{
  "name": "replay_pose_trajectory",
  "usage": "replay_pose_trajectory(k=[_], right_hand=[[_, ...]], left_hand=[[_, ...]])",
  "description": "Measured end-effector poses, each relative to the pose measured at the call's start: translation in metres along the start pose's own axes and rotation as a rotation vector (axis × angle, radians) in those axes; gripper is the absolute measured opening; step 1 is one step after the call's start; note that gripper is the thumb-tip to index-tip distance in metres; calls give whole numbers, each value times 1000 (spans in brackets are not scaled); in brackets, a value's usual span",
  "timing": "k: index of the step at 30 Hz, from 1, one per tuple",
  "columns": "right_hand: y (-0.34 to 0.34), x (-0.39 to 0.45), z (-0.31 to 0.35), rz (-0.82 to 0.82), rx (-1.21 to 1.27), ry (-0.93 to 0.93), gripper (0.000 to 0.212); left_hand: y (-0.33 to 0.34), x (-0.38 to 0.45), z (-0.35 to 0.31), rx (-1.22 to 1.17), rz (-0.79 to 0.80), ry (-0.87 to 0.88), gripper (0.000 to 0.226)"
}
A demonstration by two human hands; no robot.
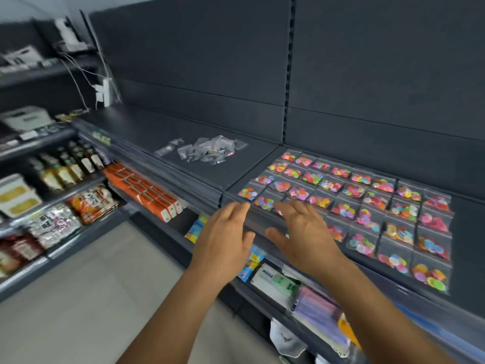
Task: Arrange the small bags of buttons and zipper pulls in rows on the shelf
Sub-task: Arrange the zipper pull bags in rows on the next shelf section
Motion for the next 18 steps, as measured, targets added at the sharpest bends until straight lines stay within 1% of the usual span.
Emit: replay_pose_trajectory(k=[5,10,18], right_hand=[[29,55,25,30,13,-55,59],[53,126,38,51,13,-98,59],[74,243,31,99,13,-89,55]], left_hand=[[5,25,54,-5,-4,-63,59],[15,74,103,14,-15,-101,59],[37,169,157,32,35,-102,56]])
Point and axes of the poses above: each hand's wrist, its own x-axis towards the middle knuckle, its own y-axis out of the palm, z = x × y, the point moved 3 cm from there along x, towards the middle knuckle, and after that the axes turned 11 degrees about x, right-handed, at the moved point
